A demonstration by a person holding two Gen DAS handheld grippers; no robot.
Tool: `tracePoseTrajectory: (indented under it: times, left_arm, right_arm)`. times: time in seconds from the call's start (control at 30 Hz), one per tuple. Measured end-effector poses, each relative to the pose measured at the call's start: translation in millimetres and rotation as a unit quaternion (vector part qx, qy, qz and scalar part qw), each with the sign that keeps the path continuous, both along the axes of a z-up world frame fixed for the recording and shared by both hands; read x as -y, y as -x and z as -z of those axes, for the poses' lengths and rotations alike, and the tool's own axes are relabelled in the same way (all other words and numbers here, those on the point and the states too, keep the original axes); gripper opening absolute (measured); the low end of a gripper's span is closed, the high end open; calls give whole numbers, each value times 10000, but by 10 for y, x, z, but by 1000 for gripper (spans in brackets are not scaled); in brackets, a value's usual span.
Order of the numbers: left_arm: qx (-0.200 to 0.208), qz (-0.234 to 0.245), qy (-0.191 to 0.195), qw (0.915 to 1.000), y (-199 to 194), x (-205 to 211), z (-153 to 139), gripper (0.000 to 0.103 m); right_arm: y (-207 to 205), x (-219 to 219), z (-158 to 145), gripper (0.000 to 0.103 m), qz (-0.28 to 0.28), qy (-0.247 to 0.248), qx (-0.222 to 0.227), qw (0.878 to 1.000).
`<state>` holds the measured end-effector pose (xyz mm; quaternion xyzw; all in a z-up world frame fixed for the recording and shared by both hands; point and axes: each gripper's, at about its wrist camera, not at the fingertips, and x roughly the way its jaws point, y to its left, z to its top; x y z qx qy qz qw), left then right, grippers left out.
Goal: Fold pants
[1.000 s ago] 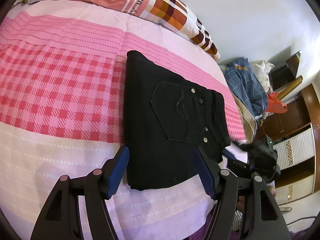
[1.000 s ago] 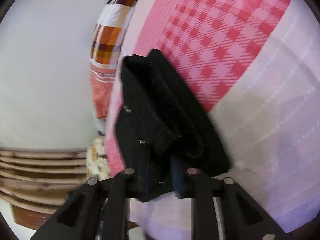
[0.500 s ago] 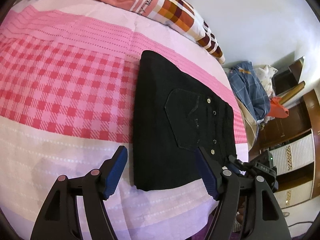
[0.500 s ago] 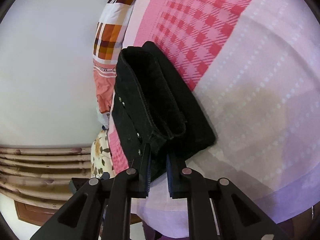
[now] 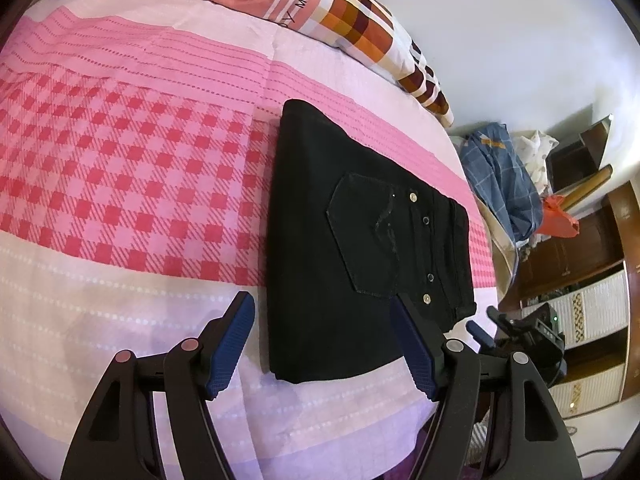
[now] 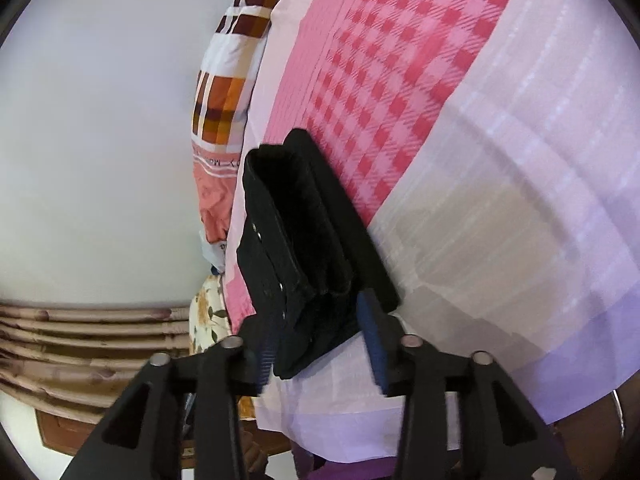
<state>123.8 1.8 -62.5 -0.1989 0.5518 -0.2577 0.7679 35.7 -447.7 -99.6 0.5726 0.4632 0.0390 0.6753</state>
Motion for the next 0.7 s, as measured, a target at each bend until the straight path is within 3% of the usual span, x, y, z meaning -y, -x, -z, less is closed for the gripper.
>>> tracePoseTrajectory:
  times: [0.1, 0.4, 0.6, 0.63, 0.67, 0.7]
  left_arm:
    - [-44, -12, 23, 10000, 0, -6, 11, 71]
    - [-84, 47, -40, 9999, 29, 39, 14, 71]
    - [-171, 34, -35, 9998, 13, 46, 57, 71]
    - [-179, 38, -46, 9998, 18, 43, 62, 71]
    - [-186, 38, -55, 9998, 18, 45, 69, 71]
    - [-193, 41, -66, 9998, 20, 48, 77, 71]
  right_arm:
    - [-36, -17, 40, 56, -63, -147, -37, 9999]
    - [-255, -193, 102, 61, -334, -185, -29, 9993]
    - [-471, -342, 24, 66, -760, 397, -128, 9962]
    - [-501, -369, 21, 62, -829, 503, -138, 9952]
    - [-525, -404, 1, 40, -930, 735, -165, 9928]
    - [-538, -421, -13, 28, -1044, 908, -165, 9902]
